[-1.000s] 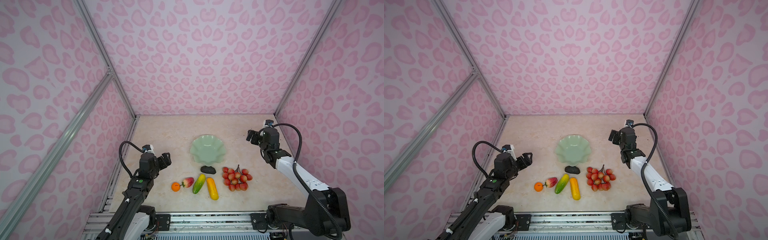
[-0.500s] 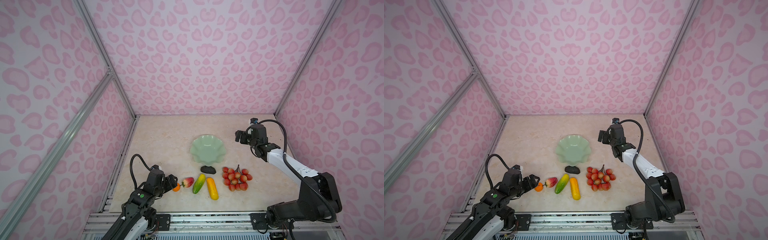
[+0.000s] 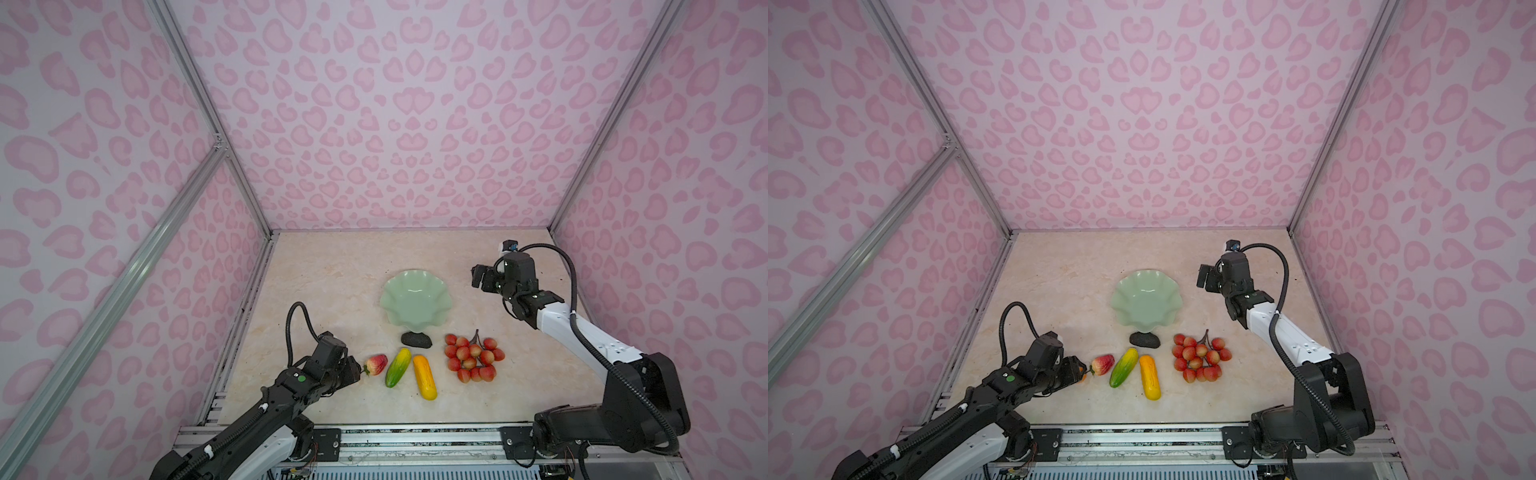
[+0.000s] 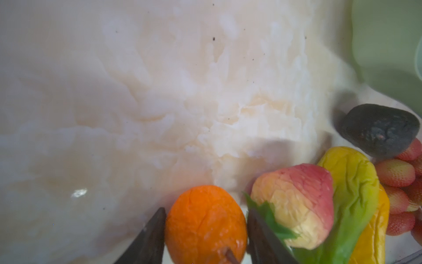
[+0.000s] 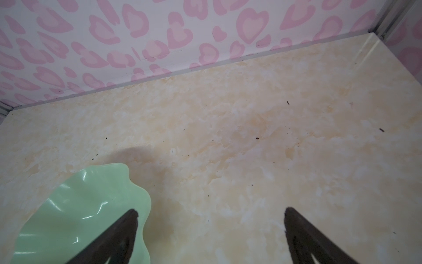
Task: Place and organize the fake fruits in the fruit bowl
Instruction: 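Reach the left gripper down and grasp the small orange, then carry the orange into the green bowl and release it with left gripper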
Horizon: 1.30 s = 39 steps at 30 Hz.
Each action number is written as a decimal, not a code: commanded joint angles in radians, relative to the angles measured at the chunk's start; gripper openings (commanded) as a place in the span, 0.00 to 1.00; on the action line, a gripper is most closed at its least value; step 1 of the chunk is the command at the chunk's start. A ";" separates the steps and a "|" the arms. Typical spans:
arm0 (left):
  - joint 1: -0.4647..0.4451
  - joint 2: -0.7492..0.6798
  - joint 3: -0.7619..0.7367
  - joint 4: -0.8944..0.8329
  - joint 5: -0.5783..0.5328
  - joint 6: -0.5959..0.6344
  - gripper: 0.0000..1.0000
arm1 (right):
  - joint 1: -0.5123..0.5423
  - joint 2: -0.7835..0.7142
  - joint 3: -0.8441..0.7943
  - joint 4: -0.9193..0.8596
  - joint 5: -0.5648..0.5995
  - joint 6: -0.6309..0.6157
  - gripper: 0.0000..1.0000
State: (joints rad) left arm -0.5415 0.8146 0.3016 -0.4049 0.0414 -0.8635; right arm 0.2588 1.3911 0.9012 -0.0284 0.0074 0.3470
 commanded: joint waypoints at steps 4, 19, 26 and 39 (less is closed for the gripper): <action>-0.003 -0.066 0.061 -0.021 -0.054 0.030 0.46 | -0.001 0.000 -0.003 -0.008 0.002 0.003 0.99; -0.003 0.417 0.577 0.098 -0.075 0.380 0.44 | 0.000 -0.076 -0.004 -0.109 0.002 -0.014 0.99; -0.003 0.752 0.794 0.158 -0.002 0.417 0.43 | 0.000 -0.161 -0.043 -0.164 0.004 -0.023 0.99; -0.052 0.976 0.942 0.151 -0.019 0.370 0.63 | 0.003 -0.241 -0.064 -0.267 -0.015 -0.052 0.96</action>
State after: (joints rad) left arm -0.5846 1.7840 1.2217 -0.2638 0.0288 -0.4820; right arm 0.2596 1.1545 0.8433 -0.2619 0.0071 0.3096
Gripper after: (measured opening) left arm 0.628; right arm 0.966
